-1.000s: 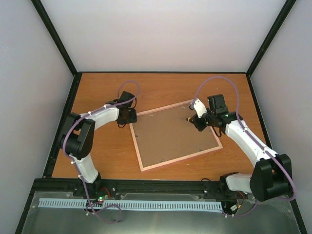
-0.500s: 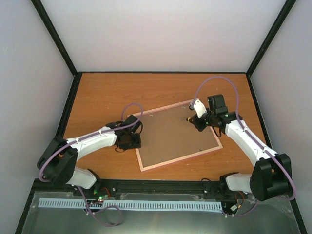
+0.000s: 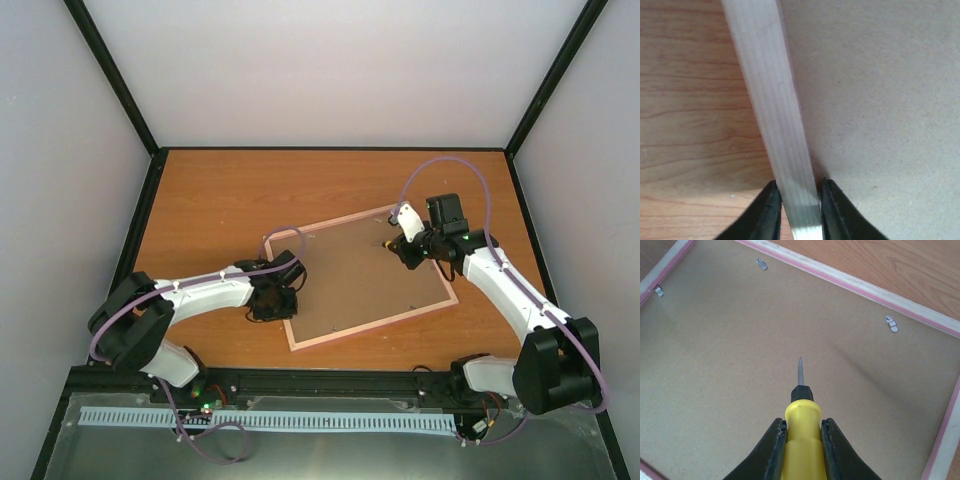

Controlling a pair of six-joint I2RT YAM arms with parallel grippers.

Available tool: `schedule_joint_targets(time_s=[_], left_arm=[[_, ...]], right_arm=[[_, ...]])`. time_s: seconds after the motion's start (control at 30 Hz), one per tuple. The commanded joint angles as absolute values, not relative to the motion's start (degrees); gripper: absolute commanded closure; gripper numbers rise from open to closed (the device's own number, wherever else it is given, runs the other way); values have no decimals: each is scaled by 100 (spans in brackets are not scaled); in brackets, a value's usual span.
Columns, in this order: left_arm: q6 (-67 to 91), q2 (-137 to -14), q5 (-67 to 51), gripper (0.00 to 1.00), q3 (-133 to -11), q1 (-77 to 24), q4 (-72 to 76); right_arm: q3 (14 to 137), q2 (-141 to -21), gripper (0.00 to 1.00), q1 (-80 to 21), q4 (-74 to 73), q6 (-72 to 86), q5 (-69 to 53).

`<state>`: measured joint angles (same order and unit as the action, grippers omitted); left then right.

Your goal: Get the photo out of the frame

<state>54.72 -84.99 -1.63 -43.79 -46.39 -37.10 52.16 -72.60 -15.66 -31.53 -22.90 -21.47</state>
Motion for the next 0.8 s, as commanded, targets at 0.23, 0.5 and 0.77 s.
schedule_joint_targets(time_s=[0.23, 0.5, 0.77], left_arm=[[4346, -8452, 240, 99, -4214, -4697, -3124], [4067, -8670, 385, 99, -4360, -4655, -2981], [4249, -8551, -25, 96, -4208, -4541, -2520]], right_arm=[[5158, -7117, 97, -1527, -3168, -2315, -2226], [5277, -7177, 97, -1542, -3166, -2276, -2560], [6630, -8335, 97, -2425, -3944, -2096, -3104]])
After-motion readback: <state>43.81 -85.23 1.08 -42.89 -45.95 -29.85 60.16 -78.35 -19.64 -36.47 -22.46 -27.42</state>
